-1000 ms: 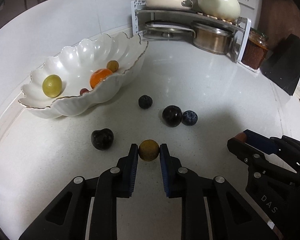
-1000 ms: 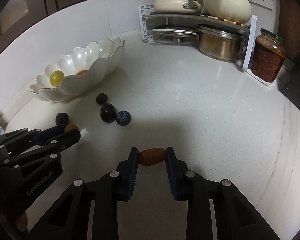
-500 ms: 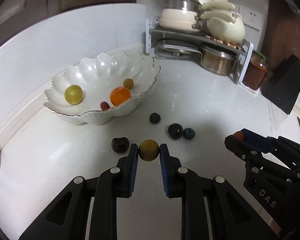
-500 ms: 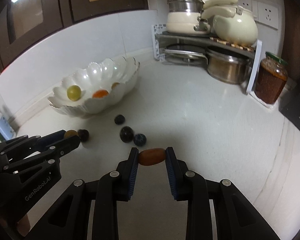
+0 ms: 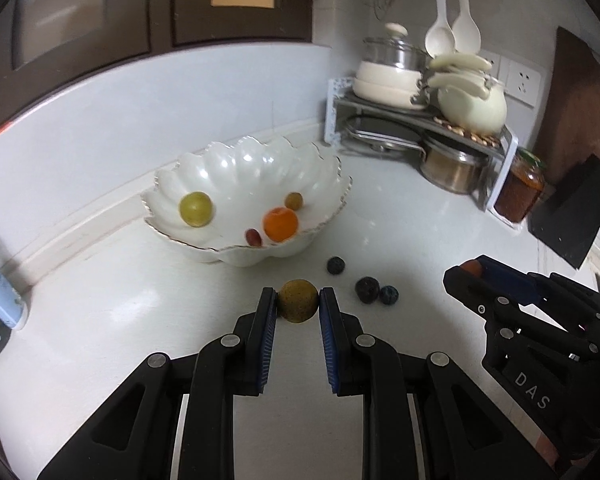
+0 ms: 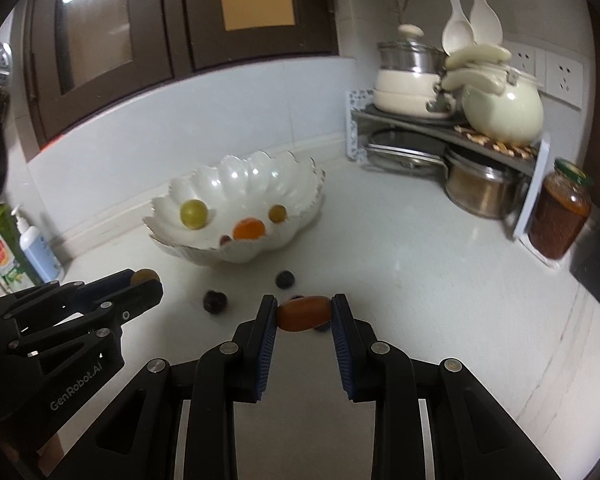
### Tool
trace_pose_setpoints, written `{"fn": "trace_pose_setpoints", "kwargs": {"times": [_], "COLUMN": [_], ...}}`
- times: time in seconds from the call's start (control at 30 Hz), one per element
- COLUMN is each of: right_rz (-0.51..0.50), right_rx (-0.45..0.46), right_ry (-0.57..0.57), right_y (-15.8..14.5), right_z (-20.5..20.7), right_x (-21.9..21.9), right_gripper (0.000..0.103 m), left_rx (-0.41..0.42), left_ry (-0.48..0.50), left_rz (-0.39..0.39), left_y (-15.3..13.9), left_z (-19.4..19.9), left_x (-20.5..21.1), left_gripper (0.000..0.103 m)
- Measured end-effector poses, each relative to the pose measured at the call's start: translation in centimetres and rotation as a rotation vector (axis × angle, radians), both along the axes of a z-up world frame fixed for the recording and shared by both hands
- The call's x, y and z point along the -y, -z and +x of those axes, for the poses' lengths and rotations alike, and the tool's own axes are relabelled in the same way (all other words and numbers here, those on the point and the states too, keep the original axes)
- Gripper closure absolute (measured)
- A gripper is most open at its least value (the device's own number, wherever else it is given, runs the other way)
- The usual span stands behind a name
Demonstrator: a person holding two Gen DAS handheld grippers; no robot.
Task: Organize fruits
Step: 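Carry the golden fruit with the left tool while the right tool carries the red-orange fruit over the bowl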
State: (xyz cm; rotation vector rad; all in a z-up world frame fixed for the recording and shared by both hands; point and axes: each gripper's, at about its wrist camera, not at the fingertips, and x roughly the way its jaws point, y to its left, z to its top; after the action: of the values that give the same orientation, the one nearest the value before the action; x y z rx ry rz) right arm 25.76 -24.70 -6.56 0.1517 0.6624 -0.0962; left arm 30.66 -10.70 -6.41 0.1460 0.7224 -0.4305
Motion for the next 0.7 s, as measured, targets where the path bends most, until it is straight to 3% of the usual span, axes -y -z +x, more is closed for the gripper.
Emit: {"fn": "trace_pose_setpoints", "kwargs": {"times": [0.6, 0.7], "right_rz": [-0.061, -0.032], "right_rx": [0.114, 0.113], "right_ry": [-0.108, -0.132], "right_y": [-5.1, -5.7], "right_z": [1.3, 1.7], "right_x": [-2.8, -2.9], "right_gripper": [0.074, 0.074], "left_rx": [0.123, 0.127], "left_ry": [-0.103, -0.110], "left_rz": [-0.032, -0.046], "left_y": [-4.5, -5.2], "left_z": [-0.4, 0.0], "left_x": [-3.5, -3.7], "left_gripper": [0.080, 0.080]}}
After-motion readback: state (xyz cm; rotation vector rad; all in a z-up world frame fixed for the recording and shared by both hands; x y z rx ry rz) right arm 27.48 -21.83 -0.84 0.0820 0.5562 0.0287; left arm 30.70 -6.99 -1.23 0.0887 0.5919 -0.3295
